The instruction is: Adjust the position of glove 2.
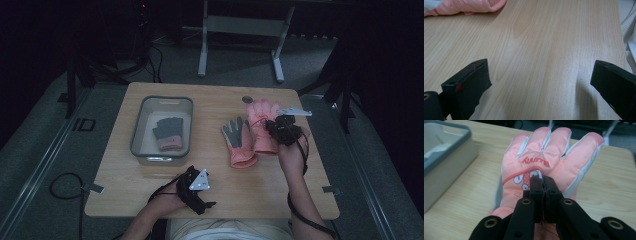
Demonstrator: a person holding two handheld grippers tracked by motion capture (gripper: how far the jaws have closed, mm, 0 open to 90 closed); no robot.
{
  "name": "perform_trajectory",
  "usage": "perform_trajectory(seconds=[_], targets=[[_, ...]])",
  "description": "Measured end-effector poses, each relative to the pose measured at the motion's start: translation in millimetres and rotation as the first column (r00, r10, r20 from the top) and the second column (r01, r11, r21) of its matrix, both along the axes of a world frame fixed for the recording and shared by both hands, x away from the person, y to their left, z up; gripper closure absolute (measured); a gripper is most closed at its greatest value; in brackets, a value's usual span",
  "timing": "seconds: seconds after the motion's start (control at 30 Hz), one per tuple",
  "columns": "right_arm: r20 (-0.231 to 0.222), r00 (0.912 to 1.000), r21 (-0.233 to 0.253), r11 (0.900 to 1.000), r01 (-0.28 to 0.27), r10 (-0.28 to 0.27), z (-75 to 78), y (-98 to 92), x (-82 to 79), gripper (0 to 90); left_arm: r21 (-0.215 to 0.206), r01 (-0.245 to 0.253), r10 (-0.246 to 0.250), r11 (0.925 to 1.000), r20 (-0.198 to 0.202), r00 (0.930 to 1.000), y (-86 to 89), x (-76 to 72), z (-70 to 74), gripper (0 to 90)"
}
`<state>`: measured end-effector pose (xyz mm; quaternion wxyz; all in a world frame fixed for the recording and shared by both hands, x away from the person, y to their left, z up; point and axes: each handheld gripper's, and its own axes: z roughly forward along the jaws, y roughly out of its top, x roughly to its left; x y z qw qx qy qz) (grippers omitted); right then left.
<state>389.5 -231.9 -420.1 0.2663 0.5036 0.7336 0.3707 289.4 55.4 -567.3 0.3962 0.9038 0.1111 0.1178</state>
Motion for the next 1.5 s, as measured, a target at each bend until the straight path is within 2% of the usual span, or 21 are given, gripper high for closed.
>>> perform_trajectory(seconds=[0.17, 0.37, 0.5, 0.6, 0.8, 0.97, 1.17, 1.5], targets=[[-0.007, 0.9995, -0.013, 0.999, -0.03, 0.03, -2.3, 17.1, -2.3, 87.3, -0.001, -0.001, 0.001, 1.0, 0.001, 1.0, -0.5, -0.1, -0.2, 2.0], [-0.009, 0.9988, -0.002, 0.999, -0.048, 0.048, -2.3, 36.1, -5.0, 87.4, 0.002, 0.002, -0.002, 1.0, 0.004, 1.0, -0.4, 0.1, 0.0, 2.0], [-0.021, 0.9976, 0.003, 0.998, -0.065, 0.066, -6.5, 49.4, -5.3, 87.3, 0.004, 0.005, -0.005, 1.0, 0.005, 1.0, -0.5, -0.5, 0.0, 2.0], [-0.027, 0.997, -0.012, 0.997, -0.073, 0.072, -11.0, 57.3, -4.4, 87.3, 0.004, 0.006, -0.006, 1.0, 0.006, 1.0, -0.2, -0.6, 0.3, 2.0], [-0.039, 0.9984, -0.03, 0.999, -0.043, 0.042, -19.0, 57.0, 1.0, 87.3, 0.003, 0.009, -0.009, 1.0, 0.006, 0.9999, 0.3, -0.2, 0.3, 2.0], [-0.074, 0.9972, -0.033, 0.999, -0.016, 0.014, -35.8, 54.3, 9.0, 87.2, 0.0, 0.01, -0.01, 0.9999, 0.001, 0.9999, 0.3, -0.3, 0.0, 2.0], [-0.12, 0.9925, -0.034, 0.999, -0.025, 0.02, -56.4, 57.8, 18.5, 87.0, 0.0, 0.008, -0.008, 1.0, 0.002, 1.0, 0.2, -0.6, 0.1, 2.0], [-0.153, 0.9878, -0.037, 0.999, -0.032, 0.026, -76.4, 62.3, 29.6, 84.8, 0.0, 0.01, -0.01, 1.0, 0.001, 1.0, 0.6, 0.0, -0.1, 2.0]])
